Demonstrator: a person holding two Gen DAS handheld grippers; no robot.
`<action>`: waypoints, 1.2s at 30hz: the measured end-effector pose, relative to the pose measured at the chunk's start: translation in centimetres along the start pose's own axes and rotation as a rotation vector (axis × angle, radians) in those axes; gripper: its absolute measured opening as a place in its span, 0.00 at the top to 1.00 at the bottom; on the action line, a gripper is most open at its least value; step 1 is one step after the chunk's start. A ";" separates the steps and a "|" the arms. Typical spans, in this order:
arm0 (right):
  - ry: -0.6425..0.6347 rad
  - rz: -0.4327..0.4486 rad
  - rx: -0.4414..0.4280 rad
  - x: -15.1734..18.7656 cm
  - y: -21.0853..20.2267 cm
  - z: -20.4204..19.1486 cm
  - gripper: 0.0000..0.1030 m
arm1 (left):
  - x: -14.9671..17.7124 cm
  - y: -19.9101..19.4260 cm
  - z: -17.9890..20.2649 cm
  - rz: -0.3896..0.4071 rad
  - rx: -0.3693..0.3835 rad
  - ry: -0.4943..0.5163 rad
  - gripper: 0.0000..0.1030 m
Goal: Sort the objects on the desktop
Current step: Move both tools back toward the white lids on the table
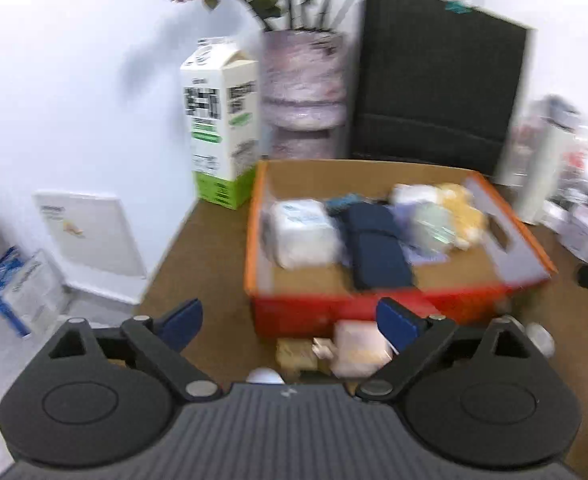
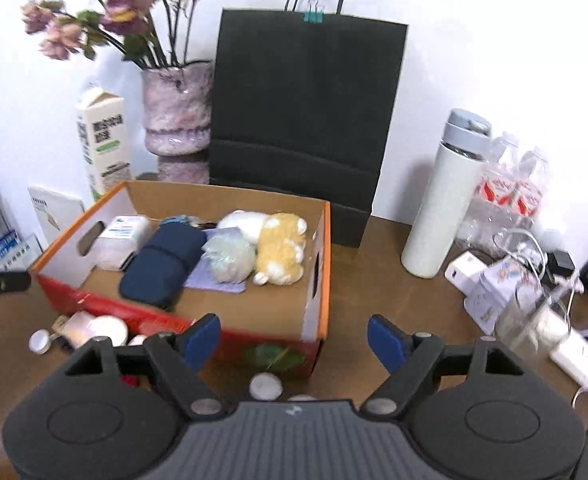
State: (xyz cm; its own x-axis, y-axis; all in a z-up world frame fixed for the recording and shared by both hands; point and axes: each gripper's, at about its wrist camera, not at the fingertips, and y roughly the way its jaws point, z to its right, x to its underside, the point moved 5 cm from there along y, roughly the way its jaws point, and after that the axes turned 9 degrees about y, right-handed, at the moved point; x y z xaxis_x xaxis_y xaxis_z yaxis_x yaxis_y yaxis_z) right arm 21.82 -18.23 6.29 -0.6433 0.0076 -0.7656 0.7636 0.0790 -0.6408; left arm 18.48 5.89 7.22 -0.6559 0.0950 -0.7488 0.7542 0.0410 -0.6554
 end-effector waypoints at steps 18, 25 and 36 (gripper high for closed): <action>0.193 0.014 -0.049 22.2 -8.1 -3.6 0.18 | 19.9 -9.6 5.2 0.045 0.022 0.016 0.02; 0.136 0.051 -0.004 24.2 -11.2 -3.8 0.17 | 21.3 -11.7 5.8 0.078 0.032 0.041 0.02; 0.130 0.046 0.003 24.2 -10.8 -3.5 0.17 | 21.8 -10.3 6.5 0.040 0.048 0.059 0.02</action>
State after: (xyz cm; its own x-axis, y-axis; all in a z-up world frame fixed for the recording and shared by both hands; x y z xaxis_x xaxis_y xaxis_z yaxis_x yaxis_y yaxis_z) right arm -2.23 -15.38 -5.13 -0.6092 0.1401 -0.7805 0.7925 0.0729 -0.6055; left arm -3.80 1.12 -3.01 -0.6209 0.1544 -0.7686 0.7767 -0.0121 -0.6298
